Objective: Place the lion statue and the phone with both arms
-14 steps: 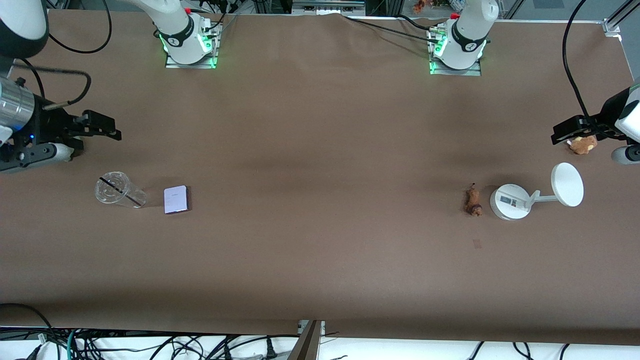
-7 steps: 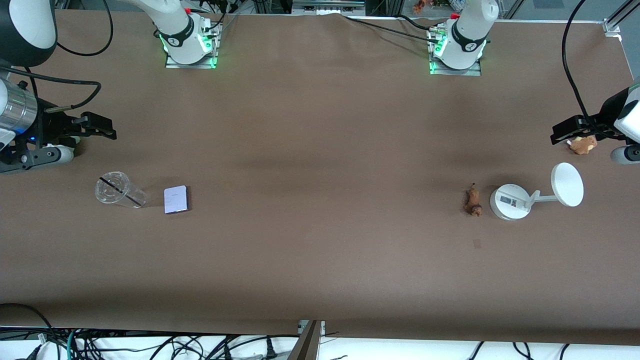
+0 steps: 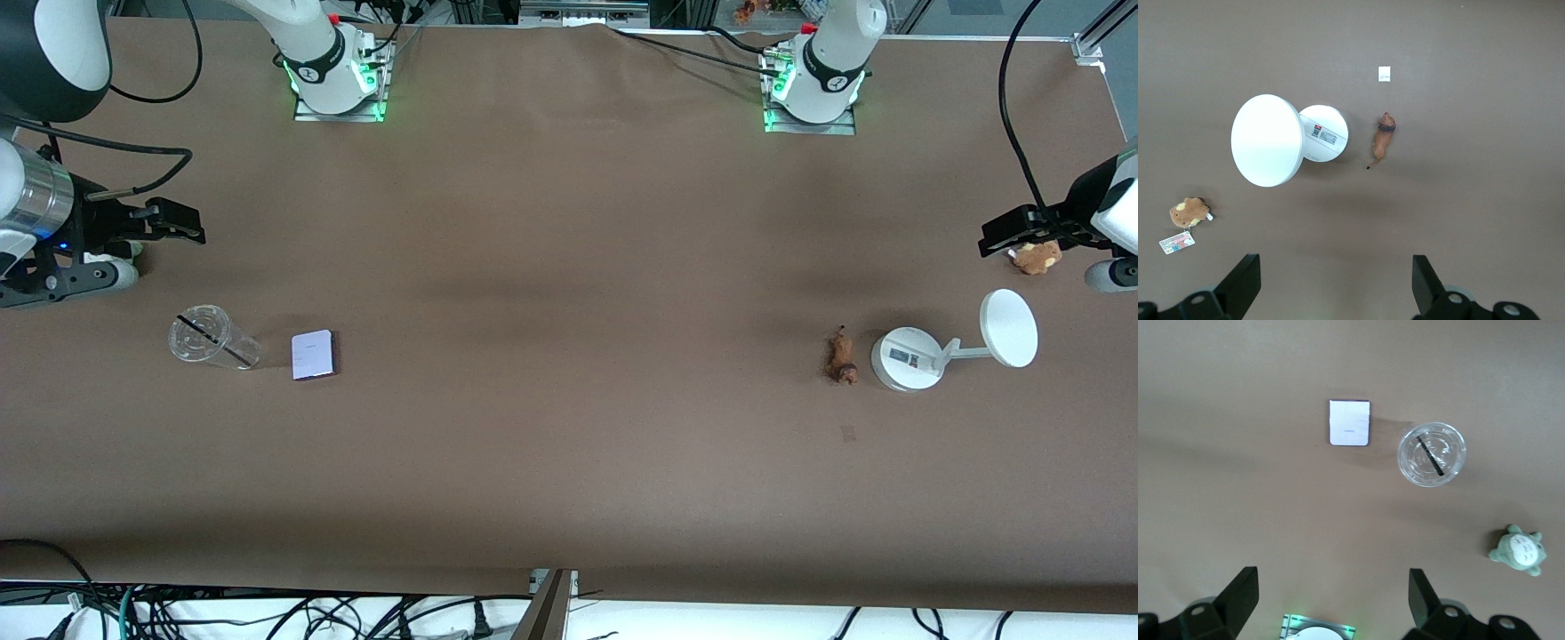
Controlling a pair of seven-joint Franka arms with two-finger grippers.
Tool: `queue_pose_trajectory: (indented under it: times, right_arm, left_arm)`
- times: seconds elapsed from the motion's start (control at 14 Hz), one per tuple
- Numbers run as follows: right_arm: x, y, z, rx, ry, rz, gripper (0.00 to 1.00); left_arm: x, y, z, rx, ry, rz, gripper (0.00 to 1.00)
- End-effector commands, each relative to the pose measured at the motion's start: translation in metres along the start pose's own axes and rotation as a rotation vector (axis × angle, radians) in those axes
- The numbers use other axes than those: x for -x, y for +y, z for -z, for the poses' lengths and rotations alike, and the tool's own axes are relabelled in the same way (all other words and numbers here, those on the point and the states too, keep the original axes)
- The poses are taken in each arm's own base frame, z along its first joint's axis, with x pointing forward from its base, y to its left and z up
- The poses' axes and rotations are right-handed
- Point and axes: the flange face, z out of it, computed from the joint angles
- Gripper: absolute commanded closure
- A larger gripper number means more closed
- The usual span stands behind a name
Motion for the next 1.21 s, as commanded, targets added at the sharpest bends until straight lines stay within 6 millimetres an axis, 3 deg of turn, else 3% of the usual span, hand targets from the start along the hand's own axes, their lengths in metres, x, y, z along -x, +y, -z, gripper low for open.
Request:
queue_pose_trajectory:
  times: [0.0, 0.43, 0.64, 1.14]
  right_arm:
    - [0.015, -0.011, 0.020, 0.020, 0.019, -0.042, 0.01]
    - [0.053, 0.003, 0.002, -0.002, 0.072, -0.069, 0.00]
    - [0.044, 0.000, -0.006, 0.000, 0.055, -0.052, 0.00]
    - [0.039, -0.002, -0.001, -0.001, 0.067, -0.047, 0.00]
  left_arm:
    - [-0.004, 0.001, 0.005, -0.002, 0.001, -0.016, 0.00]
    - [-0.004, 0.001, 0.005, -0.002, 0.001, -0.018, 0.00]
    - [-0.004, 0.002, 0.005, -0.001, 0.000, -0.018, 0.00]
    - [-0.004, 0.001, 0.005, -0.002, 0.001, -0.018, 0.00]
